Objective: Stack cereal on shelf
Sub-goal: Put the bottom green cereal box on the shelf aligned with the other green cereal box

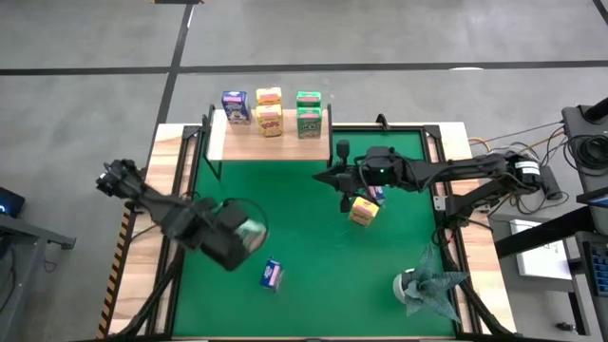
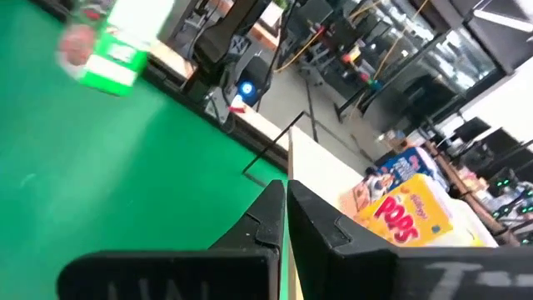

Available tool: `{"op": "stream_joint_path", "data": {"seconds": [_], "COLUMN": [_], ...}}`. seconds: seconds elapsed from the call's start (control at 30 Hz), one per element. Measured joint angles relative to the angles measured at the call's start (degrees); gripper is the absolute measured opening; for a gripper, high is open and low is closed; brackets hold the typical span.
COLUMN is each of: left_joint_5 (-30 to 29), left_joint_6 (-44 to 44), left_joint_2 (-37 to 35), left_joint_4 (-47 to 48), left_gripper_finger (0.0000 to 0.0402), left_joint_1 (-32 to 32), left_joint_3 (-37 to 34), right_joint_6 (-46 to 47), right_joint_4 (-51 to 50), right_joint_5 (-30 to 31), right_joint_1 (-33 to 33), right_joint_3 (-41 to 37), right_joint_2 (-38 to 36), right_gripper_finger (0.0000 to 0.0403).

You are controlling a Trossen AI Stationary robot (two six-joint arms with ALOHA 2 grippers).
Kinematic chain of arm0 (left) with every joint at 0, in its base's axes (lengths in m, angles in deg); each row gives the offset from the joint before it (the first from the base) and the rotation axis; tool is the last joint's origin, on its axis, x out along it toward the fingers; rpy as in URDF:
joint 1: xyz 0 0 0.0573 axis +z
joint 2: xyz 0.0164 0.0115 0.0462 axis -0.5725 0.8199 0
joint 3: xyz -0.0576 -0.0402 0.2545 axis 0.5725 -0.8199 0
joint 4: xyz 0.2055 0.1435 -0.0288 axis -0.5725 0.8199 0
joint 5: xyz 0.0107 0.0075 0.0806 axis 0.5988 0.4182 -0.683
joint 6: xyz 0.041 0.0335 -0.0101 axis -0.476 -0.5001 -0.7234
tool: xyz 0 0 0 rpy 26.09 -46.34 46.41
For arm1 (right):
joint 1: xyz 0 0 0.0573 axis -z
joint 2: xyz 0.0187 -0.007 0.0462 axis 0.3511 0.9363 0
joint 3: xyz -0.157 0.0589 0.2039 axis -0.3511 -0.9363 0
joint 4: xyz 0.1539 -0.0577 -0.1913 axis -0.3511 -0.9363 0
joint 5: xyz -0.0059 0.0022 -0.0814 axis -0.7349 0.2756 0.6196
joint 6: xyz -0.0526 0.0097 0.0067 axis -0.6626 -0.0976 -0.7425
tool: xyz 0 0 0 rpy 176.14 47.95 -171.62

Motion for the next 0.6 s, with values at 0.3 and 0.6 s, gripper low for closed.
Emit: {"op": "stream_joint_path", "data": {"seconds": [0.3, 0.6], "left_joint_5": [-10.5, -11.3], "left_joint_6": [-33.4, -70.9], "left_joint_2": [0.0, 0.0], "left_joint_4": [-1.9, -22.9], "left_gripper_finger": [0.0146, 0.0146], "left_joint_1": [14.4, 30.0], "left_joint_3": [2.6, 2.6], "right_joint_6": [3.2, 3.5], "right_joint_4": [-8.7, -10.0], "right_joint_5": [0.0, -0.1], "right_joint_1": [0.1, 0.2], "right_joint_3": [0.0, 0.0], "right_joint_2": [-4.0, -4.1], "right_gripper_finger": [0.0009, 0.0009]}}
